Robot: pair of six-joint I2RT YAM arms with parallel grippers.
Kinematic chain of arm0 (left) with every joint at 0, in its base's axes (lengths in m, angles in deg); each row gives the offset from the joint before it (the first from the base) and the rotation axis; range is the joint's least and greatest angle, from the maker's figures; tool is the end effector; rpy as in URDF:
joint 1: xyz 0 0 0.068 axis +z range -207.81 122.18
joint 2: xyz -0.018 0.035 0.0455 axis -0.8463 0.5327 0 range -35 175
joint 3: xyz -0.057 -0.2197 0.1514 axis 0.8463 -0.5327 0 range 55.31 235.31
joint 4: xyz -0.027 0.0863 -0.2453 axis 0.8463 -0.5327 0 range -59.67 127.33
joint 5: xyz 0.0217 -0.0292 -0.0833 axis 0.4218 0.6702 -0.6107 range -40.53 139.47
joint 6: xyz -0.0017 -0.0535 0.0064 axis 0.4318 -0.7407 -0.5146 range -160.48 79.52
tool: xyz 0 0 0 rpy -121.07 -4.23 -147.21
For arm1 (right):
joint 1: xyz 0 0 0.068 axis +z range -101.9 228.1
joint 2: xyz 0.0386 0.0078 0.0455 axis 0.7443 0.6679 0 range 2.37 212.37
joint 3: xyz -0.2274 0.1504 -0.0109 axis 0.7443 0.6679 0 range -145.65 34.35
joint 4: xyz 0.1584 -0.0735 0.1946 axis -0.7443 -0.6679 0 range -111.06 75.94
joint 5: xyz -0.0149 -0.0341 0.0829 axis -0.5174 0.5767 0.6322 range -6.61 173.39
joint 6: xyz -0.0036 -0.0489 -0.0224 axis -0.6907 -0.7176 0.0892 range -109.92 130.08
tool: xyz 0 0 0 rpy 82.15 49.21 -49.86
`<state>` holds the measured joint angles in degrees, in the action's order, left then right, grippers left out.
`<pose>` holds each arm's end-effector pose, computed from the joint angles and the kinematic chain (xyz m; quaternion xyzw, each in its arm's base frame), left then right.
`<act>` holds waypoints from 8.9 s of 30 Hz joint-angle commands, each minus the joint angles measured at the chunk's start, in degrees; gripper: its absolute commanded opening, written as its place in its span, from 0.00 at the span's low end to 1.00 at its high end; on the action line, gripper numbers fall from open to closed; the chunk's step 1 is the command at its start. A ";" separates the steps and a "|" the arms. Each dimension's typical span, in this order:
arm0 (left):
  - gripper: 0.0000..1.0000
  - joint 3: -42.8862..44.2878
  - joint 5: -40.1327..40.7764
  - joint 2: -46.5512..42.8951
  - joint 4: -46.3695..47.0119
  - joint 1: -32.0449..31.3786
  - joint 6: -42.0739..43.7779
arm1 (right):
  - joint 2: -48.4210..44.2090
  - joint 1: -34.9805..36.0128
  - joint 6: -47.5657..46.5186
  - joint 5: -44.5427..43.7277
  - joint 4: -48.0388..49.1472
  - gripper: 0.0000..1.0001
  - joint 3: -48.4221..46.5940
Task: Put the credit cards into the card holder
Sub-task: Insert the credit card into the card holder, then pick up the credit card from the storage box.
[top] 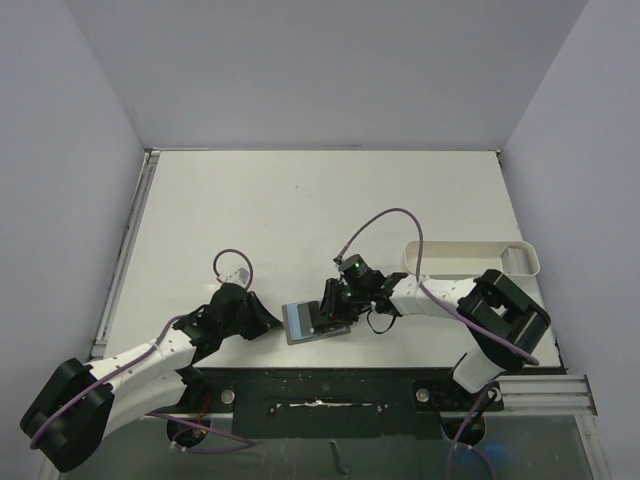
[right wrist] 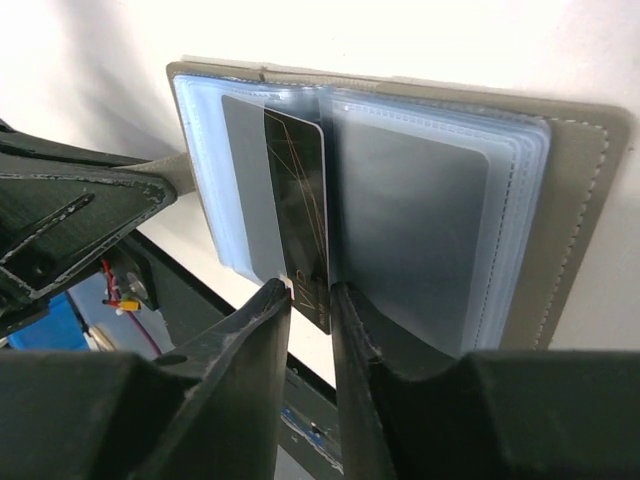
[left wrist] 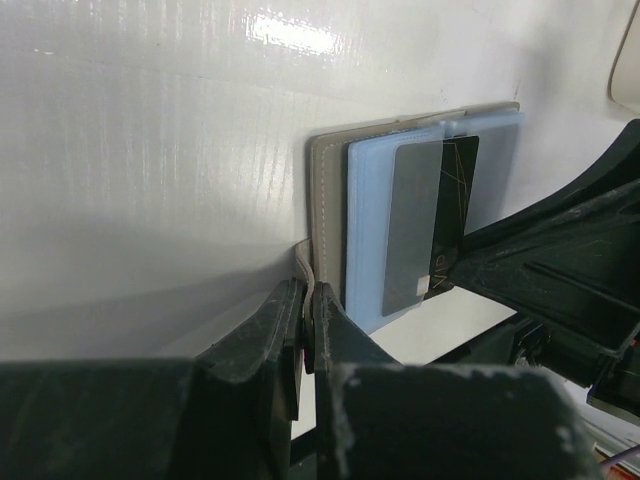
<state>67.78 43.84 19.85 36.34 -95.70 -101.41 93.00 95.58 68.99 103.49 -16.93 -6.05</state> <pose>0.1312 -0.1065 0.1334 -0.1642 0.9026 -0.3295 0.2230 0.1870 0.2222 0.1417 0.0380 0.9349 0.3487 0.0541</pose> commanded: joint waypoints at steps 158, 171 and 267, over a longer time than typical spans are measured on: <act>0.00 7.96 -0.57 13.37 4.73 1.50 10.52 | 0.23 5.14 -6.63 -14.15 -9.04 0.54 -13.08; 0.00 6.78 -1.98 13.88 7.06 1.55 9.83 | 5.27 5.33 -5.82 -11.40 -5.32 0.56 -12.84; 0.76 26.11 -1.73 -21.17 -23.44 0.98 33.42 | 6.76 -59.77 -56.90 -58.38 -24.99 0.50 -22.28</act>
<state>93.15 40.67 -0.35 11.79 -94.48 -68.49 100.37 36.04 14.92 50.20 -45.33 -28.85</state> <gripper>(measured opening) 0.756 0.512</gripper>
